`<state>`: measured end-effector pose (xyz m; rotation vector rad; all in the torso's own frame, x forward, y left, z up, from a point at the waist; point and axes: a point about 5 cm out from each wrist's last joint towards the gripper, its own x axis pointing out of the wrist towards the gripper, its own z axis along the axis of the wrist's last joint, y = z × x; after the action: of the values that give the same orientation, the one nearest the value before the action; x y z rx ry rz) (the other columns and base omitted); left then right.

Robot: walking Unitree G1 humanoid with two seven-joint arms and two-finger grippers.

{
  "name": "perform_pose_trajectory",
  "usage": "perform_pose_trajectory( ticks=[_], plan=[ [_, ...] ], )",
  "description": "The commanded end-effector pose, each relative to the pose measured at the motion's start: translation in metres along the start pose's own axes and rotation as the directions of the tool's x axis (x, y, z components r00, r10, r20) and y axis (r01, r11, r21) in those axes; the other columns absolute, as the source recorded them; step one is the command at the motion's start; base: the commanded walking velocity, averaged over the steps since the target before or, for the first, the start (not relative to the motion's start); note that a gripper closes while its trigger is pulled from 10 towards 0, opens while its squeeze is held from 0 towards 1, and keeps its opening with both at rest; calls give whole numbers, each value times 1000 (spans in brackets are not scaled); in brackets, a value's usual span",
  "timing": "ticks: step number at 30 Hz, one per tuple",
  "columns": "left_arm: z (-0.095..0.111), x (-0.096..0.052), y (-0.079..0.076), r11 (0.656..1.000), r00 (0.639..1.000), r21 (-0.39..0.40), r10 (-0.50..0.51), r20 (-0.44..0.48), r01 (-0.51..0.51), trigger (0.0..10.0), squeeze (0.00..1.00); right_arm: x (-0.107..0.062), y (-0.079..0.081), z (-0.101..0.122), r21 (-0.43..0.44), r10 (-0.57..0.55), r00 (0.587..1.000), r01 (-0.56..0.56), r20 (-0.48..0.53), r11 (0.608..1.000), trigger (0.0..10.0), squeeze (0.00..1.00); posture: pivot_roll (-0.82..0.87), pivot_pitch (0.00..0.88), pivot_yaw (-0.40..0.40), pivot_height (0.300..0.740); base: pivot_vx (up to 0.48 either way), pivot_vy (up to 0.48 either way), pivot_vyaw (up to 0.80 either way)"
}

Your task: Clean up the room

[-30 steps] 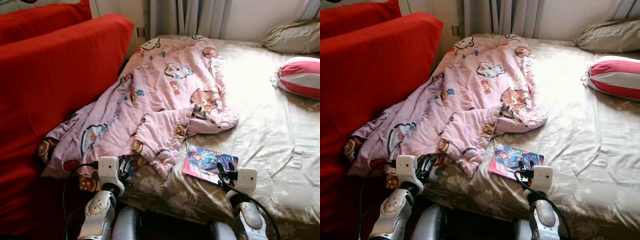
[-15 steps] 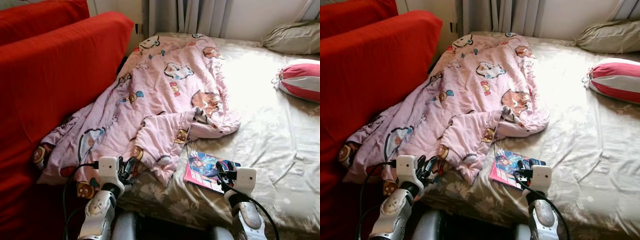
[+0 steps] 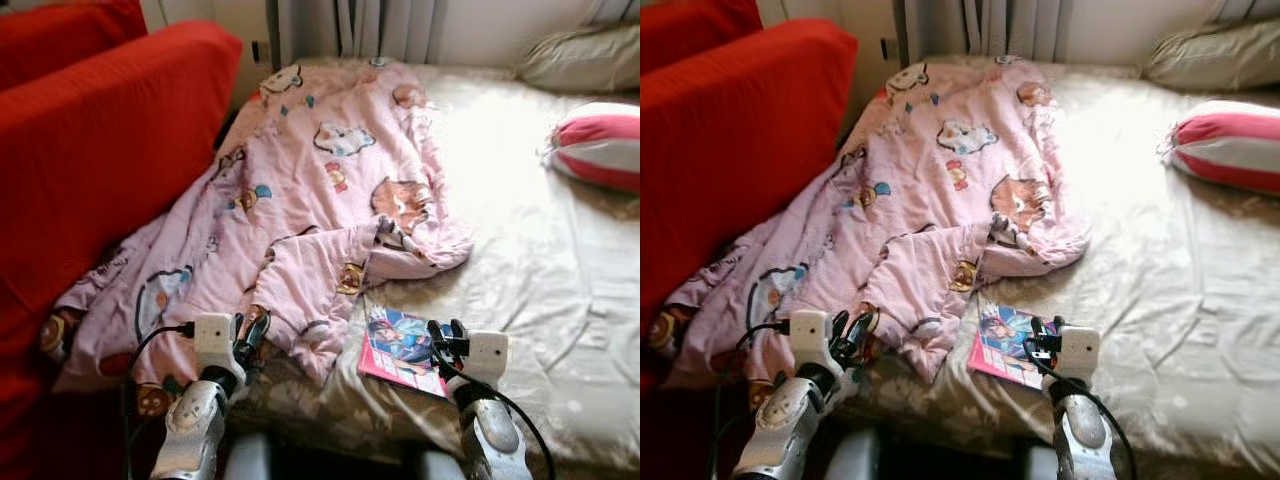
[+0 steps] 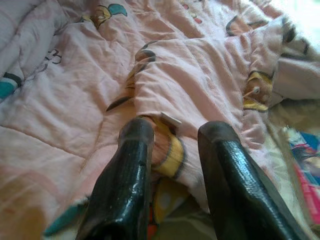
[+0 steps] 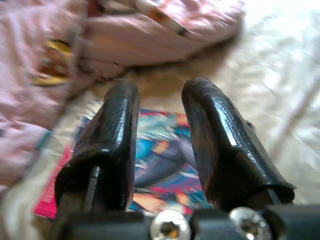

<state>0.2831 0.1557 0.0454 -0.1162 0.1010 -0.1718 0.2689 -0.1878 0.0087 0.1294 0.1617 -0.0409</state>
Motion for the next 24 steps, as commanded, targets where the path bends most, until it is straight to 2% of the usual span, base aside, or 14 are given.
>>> perform_pose_trajectory(
  ticks=[1,5,10,15,16,17,18,19,20,23,24],
  plan=[
    [-5,-4,1,1000,1000,9,-2,-25,2,10000,0,-2,-5,-5,33,-42,999,43,-34,999,10000,0,46,109,15,602,0,0,0],
    [-7,-7,3,1000,999,25,-11,-33,12,10000,0,0,-15,-7,78,-108,992,114,-72,990,10000,0,54,132,20,602,0,0,0],
    [-4,-4,6,999,999,48,-19,-36,21,10000,0,-1,-23,-12,151,-175,978,192,-115,970,10000,0,69,168,31,602,0,0,0],
    [3,0,6,997,999,63,-37,-33,39,10000,0,-5,-31,-15,179,-216,968,237,-128,955,10000,0,67,208,46,602,0,0,0],
    [3,0,6,997,999,65,-39,-34,41,10000,0,-5,-32,-14,189,-219,968,240,-125,952,10000,75,69,215,47,602,0,0,0],
    [3,1,7,997,999,66,-40,-35,42,10000,0,-5,-32,-14,196,-220,968,241,-124,951,10000,75,69,219,47,602,0,0,0],
    [3,0,7,997,999,67,-39,-36,42,10000,0,-5,-32,-14,203,-223,967,245,-124,948,10000,647,74,232,46,602,0,0,0],
    [3,0,8,997,999,68,-39,-36,42,10000,0,-5,-33,-15,207,-226,966,248,-125,946,10000,647,74,232,46,602,0,0,0],
    [3,-1,9,996,999,75,-35,-39,38,10000,0,-5,-33,-15,208,-229,965,251,-126,945,10000,1000,78,239,45,602,0,0,0],
    [2,-5,13,996,999,86,-30,-44,34,10000,0,-5,-33,-15,219,-236,964,259,-125,941,10000,1000,86,245,47,602,0,0,0],
    [2,-5,13,996,999,88,-29,-45,33,10000,0,-4,-33,-14,220,-234,964,256,-124,941,10000,733,86,245,47,602,0,0,0]
  ],
)
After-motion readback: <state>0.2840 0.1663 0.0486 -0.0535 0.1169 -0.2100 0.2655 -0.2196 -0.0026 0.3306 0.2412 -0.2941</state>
